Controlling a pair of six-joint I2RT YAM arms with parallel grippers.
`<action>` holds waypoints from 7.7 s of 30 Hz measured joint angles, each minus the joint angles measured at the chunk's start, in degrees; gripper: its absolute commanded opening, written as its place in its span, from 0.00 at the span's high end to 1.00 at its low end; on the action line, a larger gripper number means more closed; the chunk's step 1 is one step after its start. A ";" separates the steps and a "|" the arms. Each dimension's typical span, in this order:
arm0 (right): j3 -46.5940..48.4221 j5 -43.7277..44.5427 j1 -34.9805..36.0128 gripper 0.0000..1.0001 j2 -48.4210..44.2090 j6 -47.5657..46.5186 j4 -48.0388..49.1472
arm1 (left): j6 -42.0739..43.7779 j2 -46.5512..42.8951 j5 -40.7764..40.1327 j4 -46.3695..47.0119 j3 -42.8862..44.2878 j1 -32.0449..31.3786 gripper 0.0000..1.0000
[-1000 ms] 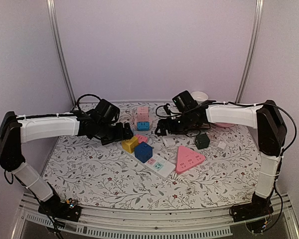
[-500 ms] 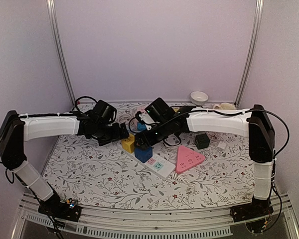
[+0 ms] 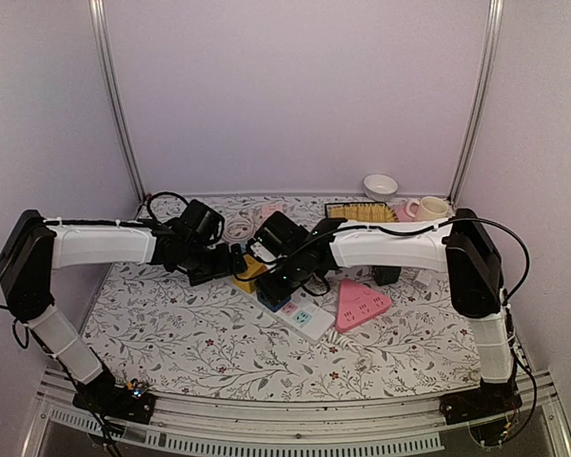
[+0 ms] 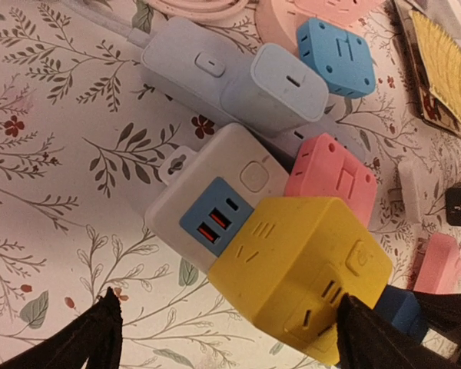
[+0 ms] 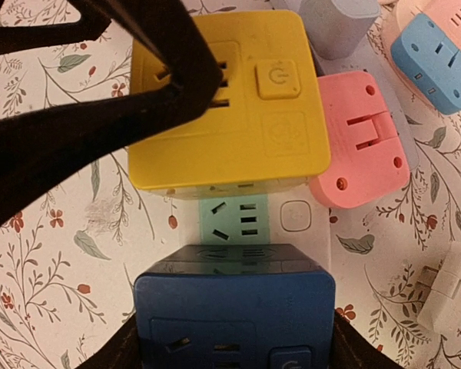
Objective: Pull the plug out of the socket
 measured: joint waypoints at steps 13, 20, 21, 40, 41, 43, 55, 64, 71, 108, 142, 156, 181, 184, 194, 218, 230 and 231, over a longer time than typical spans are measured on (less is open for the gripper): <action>2.54 0.42 0.13 0.68 0.33 -0.20 -3.43 | -1.68 0.24 0.61 4.63 -2.14 -0.02 0.03; 5.46 -1.95 -1.14 0.72 0.31 0.90 -6.25 | -3.10 -0.22 0.87 7.45 -4.46 -0.15 0.03; 5.73 -2.51 -1.49 0.72 0.31 1.18 -6.38 | -3.39 -0.39 0.81 7.85 -4.87 -0.20 0.03; 4.87 -4.20 -6.49 0.73 -4.81 3.98 -2.40 | -2.84 -1.11 -0.68 4.74 -3.37 -1.11 0.03; 4.20 -4.26 -7.19 0.73 -5.55 4.33 -2.01 | -2.40 -1.09 -0.83 3.69 -2.80 -1.40 0.03; 1.05 -4.70 -9.20 0.73 -8.07 5.42 -0.57 | -1.70 -0.98 -1.14 1.68 -1.68 -2.01 0.03; -28.28 -7.17 -25.20 0.73 -30.40 13.86 7.15 | 1.18 -0.52 -1.68 -3.34 4.46 -3.69 0.03; -49.22 -11.82 -43.08 0.73 -46.03 21.27 12.46 | 2.51 0.66 -1.62 -3.91 7.34 -3.91 0.04; -58.58 -19.32 -57.90 0.72 -50.75 24.98 16.65 | 2.95 0.85 -1.55 -4.59 7.82 -4.07 0.03; -69.05 -32.76 -77.50 0.16 -42.82 30.42 30.58 | 5.68 0.59 -2.86 -4.68 7.78 -4.07 0.03; -60.94 -19.43 -73.18 0.07 -52.00 19.85 16.13 | 17.99 6.93 -2.40 -5.49 13.31 -4.39 0.03; -52.83 -16.02 -54.80 0.06 -52.24 18.51 11.80 | 26.47 12.46 -2.93 -7.45 14.67 -5.22 0.22; -53.13 -13.25 -16.83 0.04 -54.40 15.91 9.88 | 9.97 12.50 -10.64 -19.93 17.33 -24.17 0.49; -53.18 -12.09 -11.28 0.04 -51.67 15.89 11.56 | 6.99 12.50 -11.69 -20.68 17.44 -26.14 0.49; -53.18 -5.92 -2.08 0.04 -39.23 13.44 14.80 | 2.82 13.14 -13.64 -21.75 18.27 -28.09 0.51; -48.26 4.17 3.15 0.04 -26.82 15.65 20.68 | 4.09 10.36 -14.23 -17.42 14.69 -28.17 0.53; -48.98 4.28 3.19 0.03 -27.06 16.20 21.66 | 2.08 5.79 -20.22 -15.89 14.58 -31.93 0.51; -49.07 4.28 3.19 0.03 -27.15 16.28 21.77 | 1.01 5.79 -20.94 -16.68 14.58 -32.00 0.51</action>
